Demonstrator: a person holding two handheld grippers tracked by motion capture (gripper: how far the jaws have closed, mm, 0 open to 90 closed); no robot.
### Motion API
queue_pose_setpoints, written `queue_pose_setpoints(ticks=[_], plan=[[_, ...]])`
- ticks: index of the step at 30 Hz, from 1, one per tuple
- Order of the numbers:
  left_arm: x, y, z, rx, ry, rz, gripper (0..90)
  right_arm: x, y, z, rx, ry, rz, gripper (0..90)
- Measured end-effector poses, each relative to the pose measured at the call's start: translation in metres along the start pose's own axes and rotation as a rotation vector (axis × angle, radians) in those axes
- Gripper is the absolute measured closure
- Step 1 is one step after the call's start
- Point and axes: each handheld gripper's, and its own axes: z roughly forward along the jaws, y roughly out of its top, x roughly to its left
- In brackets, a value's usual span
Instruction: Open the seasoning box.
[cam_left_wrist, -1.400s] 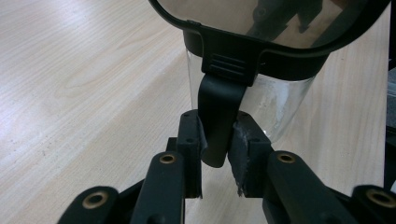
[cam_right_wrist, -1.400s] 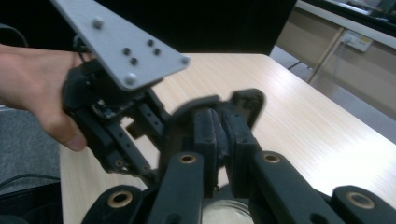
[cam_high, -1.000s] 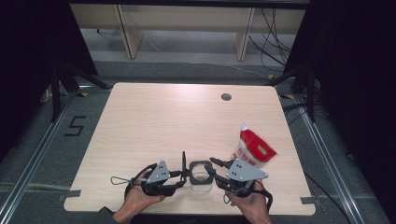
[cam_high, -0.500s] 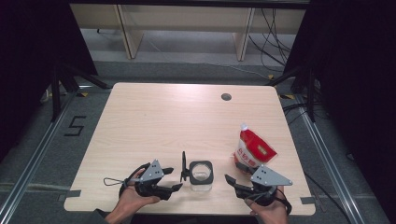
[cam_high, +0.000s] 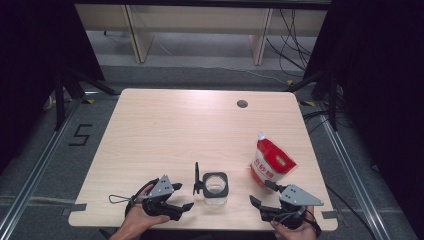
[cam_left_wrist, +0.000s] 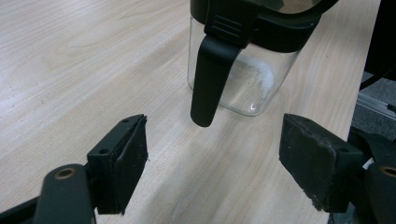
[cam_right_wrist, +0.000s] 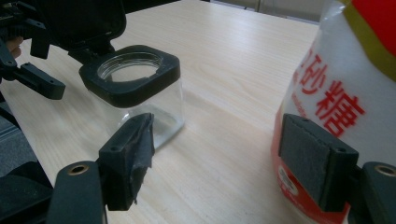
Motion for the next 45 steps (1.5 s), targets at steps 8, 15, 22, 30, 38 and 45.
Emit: queue_pose_setpoints(ticks=[8, 15, 22, 30, 38, 45], plan=[[-0.001, 0.0, 0.001, -0.012, 0.018, -0.02, 17.1, -0.005, -0.006, -0.011, 0.016, -0.037, -0.002, 28.1], [0.0, 0.0, 0.001, -0.011, 0.022, -0.017, 16.8, -0.007, -0.01, -0.018, 0.035, -0.071, 0.029, 28.4], [0.001, 0.001, 0.001, -0.01, 0.021, -0.007, 16.7, -0.016, -0.017, -0.024, 0.038, -0.147, 0.073, 24.0], [0.0, 0.001, 0.002, -0.001, 0.001, 0.001, 17.1, -0.031, -0.019, -0.022, 0.029, -0.181, 0.086, 16.5], [-0.001, 0.001, 0.005, -0.016, 0.005, -0.031, 17.2, -0.042, -0.015, -0.014, 0.022, -0.173, 0.088, 15.9], [0.001, 0.001, 0.004, 0.006, 0.015, -0.006, 17.3, -0.057, -0.012, -0.007, -0.016, -0.16, 0.056, 15.8]])
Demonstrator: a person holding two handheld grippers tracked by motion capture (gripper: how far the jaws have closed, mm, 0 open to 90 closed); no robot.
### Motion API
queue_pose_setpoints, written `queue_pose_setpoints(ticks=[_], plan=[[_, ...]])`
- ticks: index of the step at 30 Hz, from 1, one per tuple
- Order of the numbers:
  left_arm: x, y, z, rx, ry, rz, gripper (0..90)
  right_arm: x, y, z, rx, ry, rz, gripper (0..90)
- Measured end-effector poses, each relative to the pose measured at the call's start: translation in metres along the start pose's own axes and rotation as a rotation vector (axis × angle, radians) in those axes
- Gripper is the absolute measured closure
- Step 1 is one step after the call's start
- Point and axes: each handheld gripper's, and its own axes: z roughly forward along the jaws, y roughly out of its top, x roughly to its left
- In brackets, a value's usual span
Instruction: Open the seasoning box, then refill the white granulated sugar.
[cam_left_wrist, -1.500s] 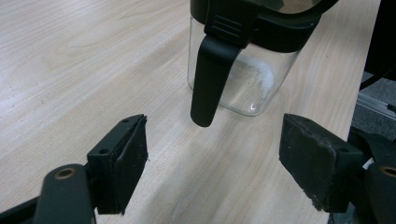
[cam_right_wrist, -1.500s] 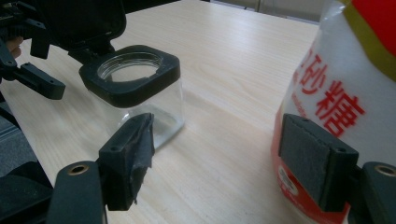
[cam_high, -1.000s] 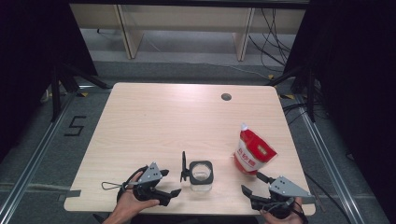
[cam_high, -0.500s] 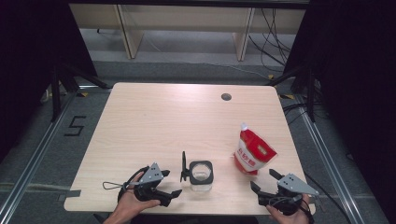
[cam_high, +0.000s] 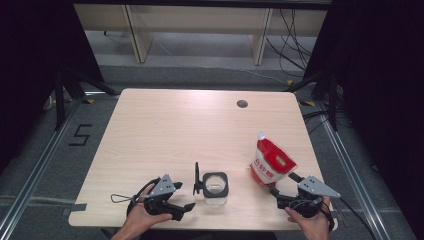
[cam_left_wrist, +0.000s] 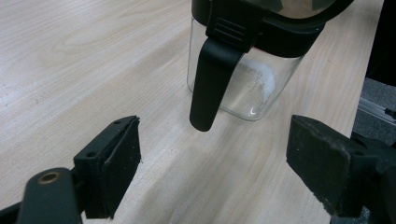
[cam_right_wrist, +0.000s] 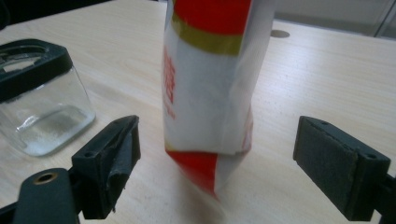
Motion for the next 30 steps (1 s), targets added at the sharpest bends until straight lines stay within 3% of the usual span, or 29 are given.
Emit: queue_pose_setpoints(ticks=[2, 4, 5, 10, 12, 13, 15, 16, 17, 19, 20, 21, 24, 25, 26, 27, 30], plan=[[0.0, 0.0, 0.0, 0.0, -0.002, 0.0, 17.3, -0.001, 0.001, 0.002, -0.005, 0.013, -0.001, 15.8], [-0.002, 0.0, 0.0, -0.018, -0.012, -0.003, 17.5, -0.004, 0.002, 0.005, -0.02, 0.027, -0.047, 15.9], [-0.001, 0.0, 0.0, -0.013, -0.01, 0.006, 17.5, -0.004, 0.002, 0.006, -0.023, 0.035, -0.024, 15.8], [-0.001, 0.0, 0.0, -0.018, -0.012, 0.005, 17.5, -0.005, 0.002, 0.01, -0.03, 0.034, -0.031, 15.8], [0.0, 0.0, 0.0, -0.001, -0.016, -0.012, 17.5, -0.005, 0.002, 0.012, -0.036, 0.033, -0.033, 15.8], [0.0, 0.0, 0.0, 0.008, -0.014, -0.01, 17.6, -0.005, 0.002, 0.016, -0.046, 0.053, -0.026, 15.8], [-0.001, 0.0, 0.001, -0.004, -0.007, 0.001, 17.7, -0.005, 0.002, 0.015, -0.042, 0.035, -0.033, 15.8], [-0.001, 0.0, 0.001, -0.003, -0.004, 0.006, 17.8, -0.004, 0.002, 0.018, -0.036, 0.045, -0.025, 15.8], [-0.003, 0.0, 0.001, -0.013, -0.01, -0.015, 17.8, -0.004, 0.002, 0.019, -0.028, 0.036, -0.018, 15.8], [-0.002, 0.001, -0.001, 0.002, -0.005, 0.012, 17.9, -0.003, 0.002, 0.023, -0.026, 0.035, -0.005, 15.8], [-0.001, 0.0, 0.0, -0.005, -0.011, 0.017, 17.9, -0.002, 0.003, 0.025, -0.026, 0.031, 0.028, 15.8], [-0.002, -0.001, 0.0, 0.005, -0.008, 0.004, 17.9, -0.006, 0.004, 0.028, -0.041, 0.04, -0.011, 15.8], [-0.002, -0.001, -0.001, 0.005, -0.008, 0.004, 17.9, -0.006, 0.005, 0.03, -0.051, 0.032, -0.017, 15.8], [-0.002, 0.0, -0.001, 0.006, -0.011, 0.015, 18.0, -0.002, 0.005, 0.031, -0.046, 0.026, 0.013, 15.8], [-0.002, 0.0, -0.001, 0.002, -0.014, 0.006, 18.1, -0.005, 0.005, 0.035, -0.06, 0.034, -0.038, 15.8], [-0.002, 0.0, -0.001, 0.002, -0.014, 0.006, 18.1, -0.001, 0.005, 0.035, -0.048, 0.029, 0.01, 15.9], [-0.002, -0.001, 0.0, 0.008, -0.007, 0.004, 18.2, -0.002, 0.006, 0.038, -0.068, 0.028, 0.003, 15.9]])
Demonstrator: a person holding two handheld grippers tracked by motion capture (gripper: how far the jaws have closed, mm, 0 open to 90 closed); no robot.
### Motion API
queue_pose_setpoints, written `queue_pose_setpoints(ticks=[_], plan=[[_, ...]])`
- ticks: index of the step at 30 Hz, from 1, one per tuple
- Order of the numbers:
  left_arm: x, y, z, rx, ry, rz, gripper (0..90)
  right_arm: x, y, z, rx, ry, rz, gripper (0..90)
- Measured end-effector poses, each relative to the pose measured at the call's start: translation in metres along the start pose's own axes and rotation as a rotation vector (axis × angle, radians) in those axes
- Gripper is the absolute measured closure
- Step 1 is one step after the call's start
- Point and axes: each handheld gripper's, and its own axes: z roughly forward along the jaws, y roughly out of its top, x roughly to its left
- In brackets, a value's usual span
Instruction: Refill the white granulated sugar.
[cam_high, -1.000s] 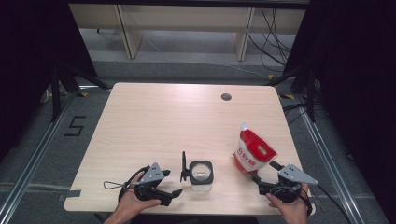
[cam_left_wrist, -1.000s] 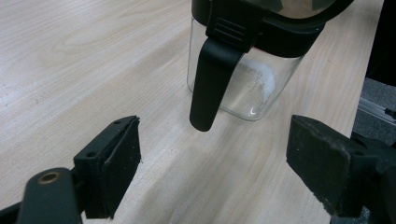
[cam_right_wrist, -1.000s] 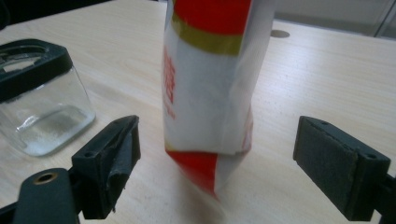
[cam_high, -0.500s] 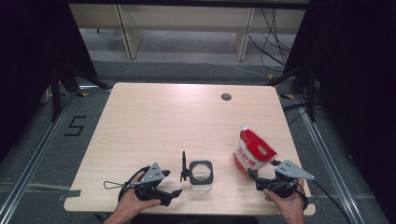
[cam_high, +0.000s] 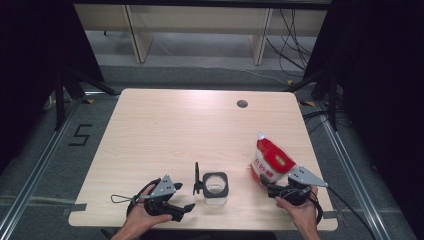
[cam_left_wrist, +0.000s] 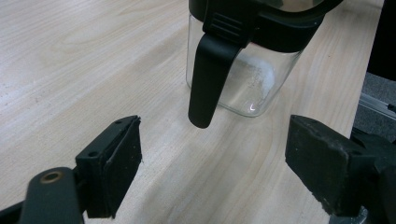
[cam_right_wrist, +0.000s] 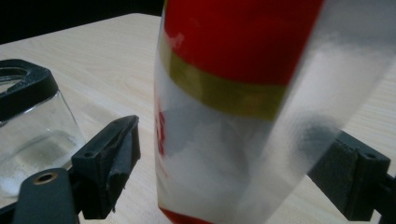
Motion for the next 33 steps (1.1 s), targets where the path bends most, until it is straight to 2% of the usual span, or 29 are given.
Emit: queue_pose_setpoints(ticks=[2, 3, 4, 5, 7, 8, 9, 12, 13, 14, 15, 16, 18, 20, 21, 22, 23, 24, 25, 26, 27, 28, 29, 30, 31, 33], plan=[[0.0, 0.0, 0.0, -0.001, 0.001, 0.002, 18.2, 0.001, 0.0, 0.001, -0.003, -0.003, 0.013, 15.9], [0.001, 0.001, 0.0, -0.004, -0.007, 0.023, 18.2, -0.003, 0.0, 0.005, -0.022, -0.007, -0.034, 15.9], [0.001, 0.001, 0.0, -0.004, -0.007, 0.023, 18.2, -0.003, 0.0, 0.005, -0.022, -0.007, -0.034, 15.9], [0.001, 0.001, 0.0, -0.003, -0.008, 0.024, 18.2, -0.002, -0.001, 0.007, -0.033, -0.002, -0.011, 16.1], [0.001, 0.001, 0.0, -0.002, -0.008, 0.026, 18.3, -0.003, -0.001, 0.007, -0.032, 0.0, -0.022, 16.2], [0.001, 0.001, 0.0, -0.002, -0.008, 0.026, 18.4, 0.0, -0.001, 0.006, -0.023, -0.002, 0.024, 16.3], [0.0, 0.0, 0.001, -0.018, 0.001, 0.027, 18.5, -0.005, 0.0, 0.009, -0.053, 0.01, -0.033, 16.6], [-0.001, 0.0, 0.001, -0.011, -0.002, 0.026, 18.7, -0.004, 0.0, 0.009, -0.038, -0.007, -0.009, 17.7], [-0.002, 0.0, 0.001, -0.009, -0.003, 0.002, 18.7, -0.004, -0.001, 0.012, -0.057, 0.005, 0.003, 17.7], [-0.002, 0.0, 0.001, -0.01, -0.003, 0.001, 18.7, -0.004, -0.001, 0.012, -0.057, 0.005, 0.003, 17.7], [-0.002, 0.0, 0.001, -0.009, -0.003, 0.002, 18.7, -0.006, 0.0, 0.014, -0.058, 0.003, -0.017, 17.9], [-0.002, 0.0, 0.001, -0.008, -0.003, 0.002, 18.7, -0.006, 0.0, 0.015, -0.067, 0.0, -0.005, 18.1], [-0.002, 0.0, 0.001, -0.009, -0.003, 0.0, 18.8, -0.008, 0.0, 0.017, -0.088, 0.007, -0.019, 18.5], [-0.002, 0.0, 0.001, -0.008, -0.003, 0.003, 18.8, -0.01, 0.001, 0.017, -0.076, 0.009, -0.034, 17.7], [-0.001, 0.0, 0.001, 0.006, 0.006, 0.02, 18.8, -0.011, 0.001, 0.019, -0.087, 0.018, -0.043, 17.7], [-0.001, 0.0, 0.001, 0.005, 0.005, 0.022, 18.8, -0.01, 0.0, 0.018, -0.081, 0.021, -0.018, 18.1], [-0.001, 0.0, 0.001, -0.004, 0.002, 0.019, 18.9, -0.011, 0.0, 0.022, -0.104, 0.055, -0.019, 18.7], [0.0, 0.0, 0.001, -0.007, -0.002, 0.044, 18.9, -0.011, 0.0, 0.022, -0.104, 0.055, -0.019, 18.7], [-0.001, 0.0, 0.001, -0.011, -0.005, 0.027, 18.9, -0.012, 0.0, 0.024, -0.12, 0.058, -0.049, 19.0], [-0.002, 0.0, 0.001, -0.011, -0.004, 0.013, 18.9, -0.01, 0.0, 0.025, -0.082, 0.076, -0.048, 19.3], [-0.002, 0.0, 0.001, -0.011, -0.004, 0.013, 18.9, -0.01, -0.001, 0.025, -0.068, 0.069, -0.044, 19.3], [-0.001, 0.0, 0.001, -0.015, -0.003, 0.04, 18.9, -0.009, -0.002, 0.026, -0.065, 0.053, -0.02, 19.5], [-0.001, 0.0, 0.001, -0.009, -0.006, 0.035, 18.9, -0.012, -0.001, 0.028, -0.068, 0.085, -0.043, 19.6], [-0.001, 0.0, 0.001, -0.009, -0.005, 0.037, 18.9, -0.012, -0.001, 0.028, -0.068, 0.085, -0.043, 19.6], [-0.001, 0.0, 0.001, -0.011, -0.006, 0.039, 19.1, -0.01, -0.002, 0.027, -0.047, 0.06, -0.001, 22.9], [-0.001, 0.001, 0.001, -0.002, -0.003, 0.037, 19.2, -0.012, -0.003, 0.03, -0.076, 0.069, -0.017, 22.9]])
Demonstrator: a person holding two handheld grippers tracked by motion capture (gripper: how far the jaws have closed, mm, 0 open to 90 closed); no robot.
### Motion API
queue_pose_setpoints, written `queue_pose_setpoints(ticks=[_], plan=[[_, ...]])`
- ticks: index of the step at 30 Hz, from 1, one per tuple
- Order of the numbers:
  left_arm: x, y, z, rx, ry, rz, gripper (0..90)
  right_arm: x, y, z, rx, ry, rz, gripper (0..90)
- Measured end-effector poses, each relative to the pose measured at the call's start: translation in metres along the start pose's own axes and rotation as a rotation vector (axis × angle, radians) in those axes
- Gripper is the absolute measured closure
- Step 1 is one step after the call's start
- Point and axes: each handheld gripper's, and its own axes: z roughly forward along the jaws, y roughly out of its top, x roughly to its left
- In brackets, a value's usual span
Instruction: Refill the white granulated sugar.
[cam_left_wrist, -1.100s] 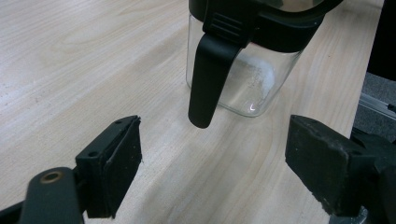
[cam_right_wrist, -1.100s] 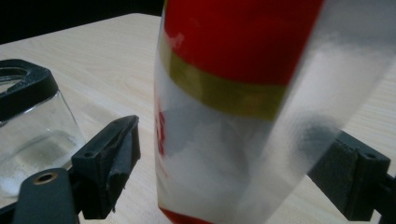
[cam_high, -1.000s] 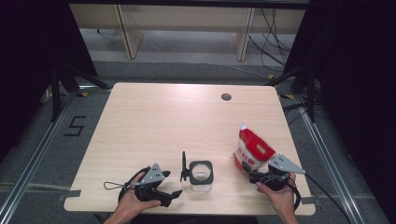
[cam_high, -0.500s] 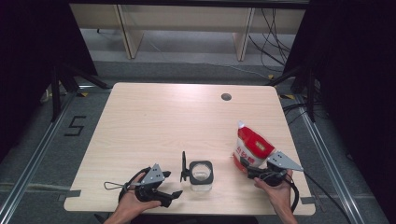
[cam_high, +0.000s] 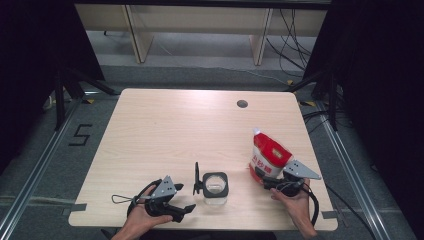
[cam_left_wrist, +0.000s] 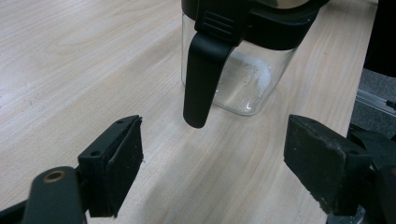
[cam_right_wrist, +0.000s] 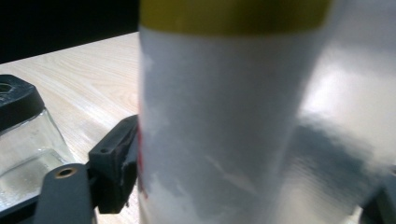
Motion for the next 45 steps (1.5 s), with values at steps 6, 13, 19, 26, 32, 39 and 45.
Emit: queue_pose_setpoints(ticks=[6, 13, 19, 26, 32, 39, 45], plan=[[0.0, 0.0, 0.0, -0.001, -0.002, 0.005, 19.2, -0.002, -0.001, 0.003, 0.006, 0.007, -0.008, 23.7], [-0.001, 0.0, 0.001, -0.01, -0.002, 0.0, 19.8, 0.001, -0.002, 0.006, 0.016, 0.013, 0.027, 25.0], [-0.002, 0.0, 0.001, -0.01, 0.0, -0.026, 20.1, 0.003, -0.004, 0.011, 0.041, 0.025, 0.015, 28.4], [-0.001, 0.0, 0.001, -0.012, -0.003, -0.001, 20.2, 0.002, -0.004, 0.012, 0.024, 0.018, 0.008, 30.6], [-0.001, 0.0, 0.001, -0.015, -0.008, 0.011, 21.0, 0.008, -0.002, 0.009, 0.045, -0.005, 0.02, 32.9], [-0.001, 0.0, 0.0, -0.014, -0.005, 0.012, 21.4, 0.013, 0.0, 0.007, 0.055, -0.015, -0.049, 34.2], [0.0, 0.0, -0.001, -0.015, -0.021, -0.015, 21.4, 0.016, 0.003, 0.003, 0.053, -0.054, -0.185, 34.8]])
